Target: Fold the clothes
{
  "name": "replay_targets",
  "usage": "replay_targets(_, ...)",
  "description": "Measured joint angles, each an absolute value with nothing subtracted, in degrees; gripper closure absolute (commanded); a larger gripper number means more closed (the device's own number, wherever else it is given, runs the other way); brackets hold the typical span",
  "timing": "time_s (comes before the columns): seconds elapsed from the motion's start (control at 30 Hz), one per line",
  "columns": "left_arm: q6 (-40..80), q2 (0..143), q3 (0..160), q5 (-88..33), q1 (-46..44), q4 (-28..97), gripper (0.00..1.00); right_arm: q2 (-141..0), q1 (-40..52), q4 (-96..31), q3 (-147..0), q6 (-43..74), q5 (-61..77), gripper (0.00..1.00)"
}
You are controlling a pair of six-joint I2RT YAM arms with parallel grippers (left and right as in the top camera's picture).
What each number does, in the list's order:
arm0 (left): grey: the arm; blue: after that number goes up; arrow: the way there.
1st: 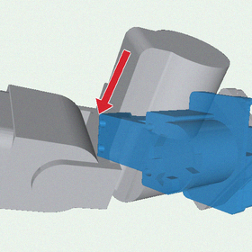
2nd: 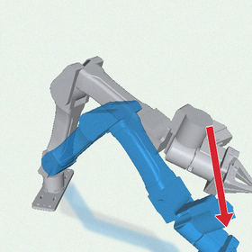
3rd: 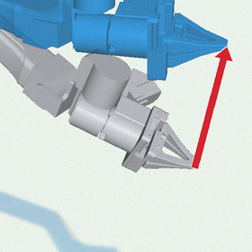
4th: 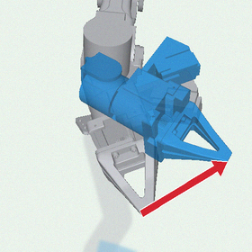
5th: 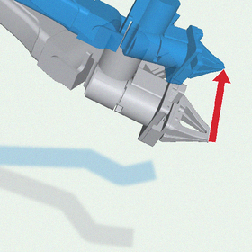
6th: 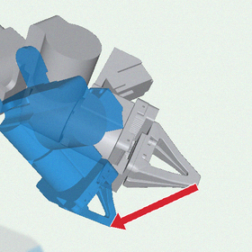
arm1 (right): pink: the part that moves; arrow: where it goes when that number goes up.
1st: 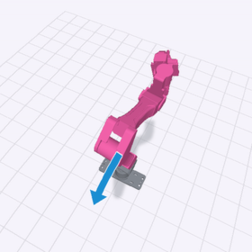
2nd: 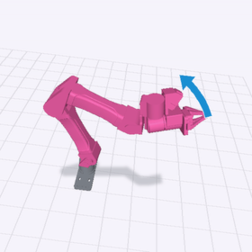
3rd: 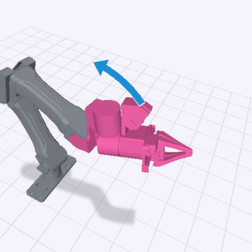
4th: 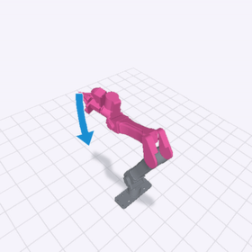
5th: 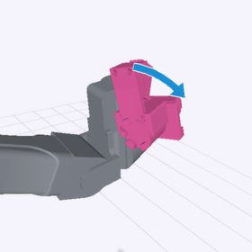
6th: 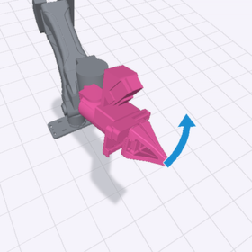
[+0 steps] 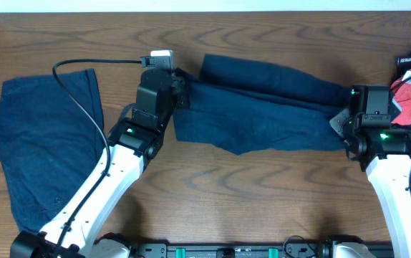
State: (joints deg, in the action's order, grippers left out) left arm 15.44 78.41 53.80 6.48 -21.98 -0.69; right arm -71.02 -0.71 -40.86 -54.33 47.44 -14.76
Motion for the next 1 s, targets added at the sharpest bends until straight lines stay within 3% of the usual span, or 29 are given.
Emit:
replay_targets(0.27,11.5,82.3,54.1,9.7,-22.0,-8.9,0.94,-71.3,-0.8,-30.3,-54.3,36.8,-15.0,0.99)
replay_targets(0.73,8.7,92.6,54.2,11.8,-22.0,-21.4,0.94,-81.8,-0.9,-24.6,-54.4,33.9,-15.6,0.98)
replay_targets(1.0,6.6,92.6,54.2,14.4,-22.0,-24.3,0.94,-82.1,-0.9,-10.9,-54.4,29.8,-15.7,0.98)
